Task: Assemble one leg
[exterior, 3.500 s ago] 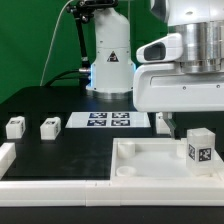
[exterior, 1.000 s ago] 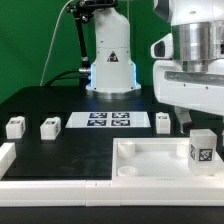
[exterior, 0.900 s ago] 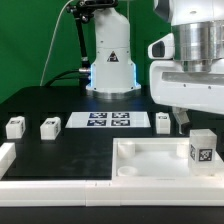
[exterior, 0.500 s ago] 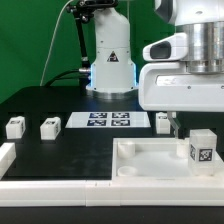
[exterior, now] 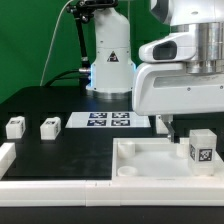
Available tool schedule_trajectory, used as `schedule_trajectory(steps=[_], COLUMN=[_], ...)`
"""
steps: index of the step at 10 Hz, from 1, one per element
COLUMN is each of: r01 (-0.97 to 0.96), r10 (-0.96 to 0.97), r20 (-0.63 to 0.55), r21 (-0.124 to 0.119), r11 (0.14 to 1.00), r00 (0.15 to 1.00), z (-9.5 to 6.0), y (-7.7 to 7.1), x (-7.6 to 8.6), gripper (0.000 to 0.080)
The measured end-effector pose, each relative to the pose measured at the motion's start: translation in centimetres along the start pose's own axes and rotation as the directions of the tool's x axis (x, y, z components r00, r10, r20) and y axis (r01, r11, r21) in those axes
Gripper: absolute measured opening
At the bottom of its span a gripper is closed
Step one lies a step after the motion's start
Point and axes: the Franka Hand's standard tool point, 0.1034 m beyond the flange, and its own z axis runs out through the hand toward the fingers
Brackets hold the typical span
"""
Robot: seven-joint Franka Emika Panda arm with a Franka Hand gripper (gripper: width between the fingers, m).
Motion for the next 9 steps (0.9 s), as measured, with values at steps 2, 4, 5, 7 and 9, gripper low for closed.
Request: schedule_trajectory(steps=[2, 4, 5, 7, 9], r01=[0.000, -0.021, -0.062, -0.323, -0.604], r10=[0.000, 0.021, 0.062, 0.323, 0.604], r20=[0.000, 0.000, 0.000, 0.003, 0.005], r21=[0.000, 0.001, 0.001, 0.003, 0.006], r11=[1.000, 1.000, 0.998, 0.946, 0.797], r00=[1.000, 1.000, 0.998, 0.946, 0.797], z=[0.00, 0.00, 0.00, 0.03, 0.04], y=[0.02, 0.02, 0.01, -0.05, 0.09], x=[0.00, 0.00, 0.00, -0.08, -0.10], gripper=[0.0403, 0.0291, 0.0291, 0.0291, 0.0291])
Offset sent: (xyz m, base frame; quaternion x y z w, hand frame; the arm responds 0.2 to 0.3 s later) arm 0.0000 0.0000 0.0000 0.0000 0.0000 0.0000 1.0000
